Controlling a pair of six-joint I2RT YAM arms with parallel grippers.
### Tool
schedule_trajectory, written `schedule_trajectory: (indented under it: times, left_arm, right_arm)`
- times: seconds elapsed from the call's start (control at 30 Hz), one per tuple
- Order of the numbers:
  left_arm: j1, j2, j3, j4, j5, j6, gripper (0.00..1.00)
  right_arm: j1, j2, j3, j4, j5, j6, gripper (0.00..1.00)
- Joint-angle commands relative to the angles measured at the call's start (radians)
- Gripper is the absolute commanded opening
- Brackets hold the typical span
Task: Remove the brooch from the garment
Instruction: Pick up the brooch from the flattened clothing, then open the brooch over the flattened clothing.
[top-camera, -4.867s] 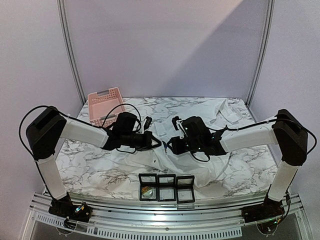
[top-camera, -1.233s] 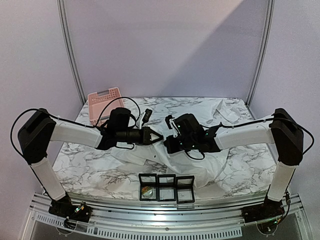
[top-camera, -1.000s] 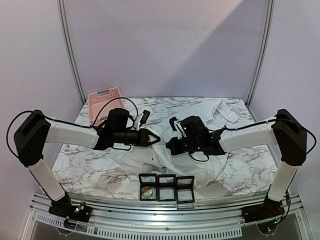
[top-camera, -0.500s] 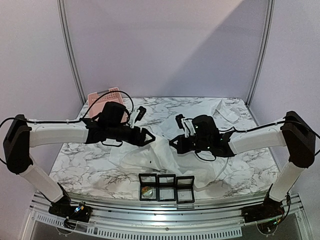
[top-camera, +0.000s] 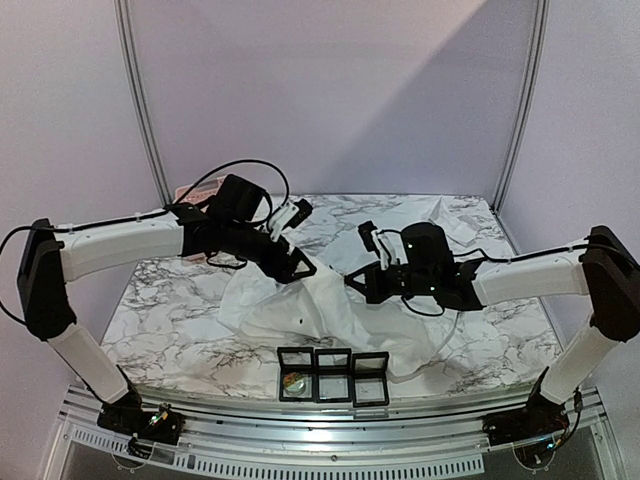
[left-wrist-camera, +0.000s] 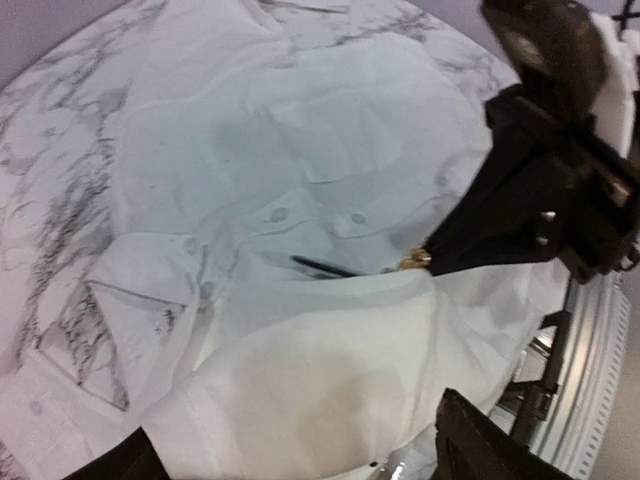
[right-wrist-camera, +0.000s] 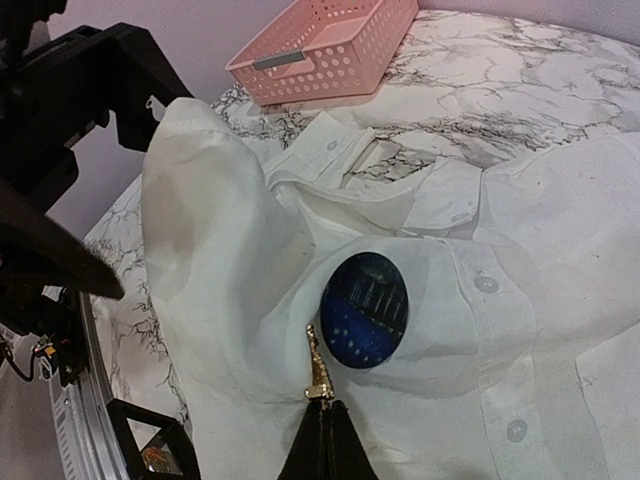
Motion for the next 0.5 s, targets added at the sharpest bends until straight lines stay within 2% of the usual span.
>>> schedule_trajectory:
  times: [0.0,0.1,0.3,0.37,0.47]
  left_arm:
    - [-0.013,-0.07,-0.063,0.067,-0.313,-0.051,0.8]
    - [-0.013,-0.069,-0.061,0.025,-0.42,-0.07,0.8]
    - [-0.014,-0.178,-0.116,0.12,-0.435,-0.062,0.83]
    - [-0.014,-0.206,-0.129,0.141,-0.362,-0.03,0.85]
    - [-0.015,-0.178,-0.112,0.117,-0.14,0.018,0.86]
  right_arm:
    - [-0.019,-0.047,-0.005,-0.018,-0.014,-0.022,0.0]
    - [-0.026,-0.047,0.001,-0.027,-0.009,-0.021,0.0]
    - [-0.028,-0.052,0.01,-0.039,0.001,-0.021,0.0]
    - [-0.028,-0.053,0.013,-0.045,-0.004,-0.022,0.0]
    - [-0.028,-0.057,0.011,-0.045,-0.01,-0.026,0.0]
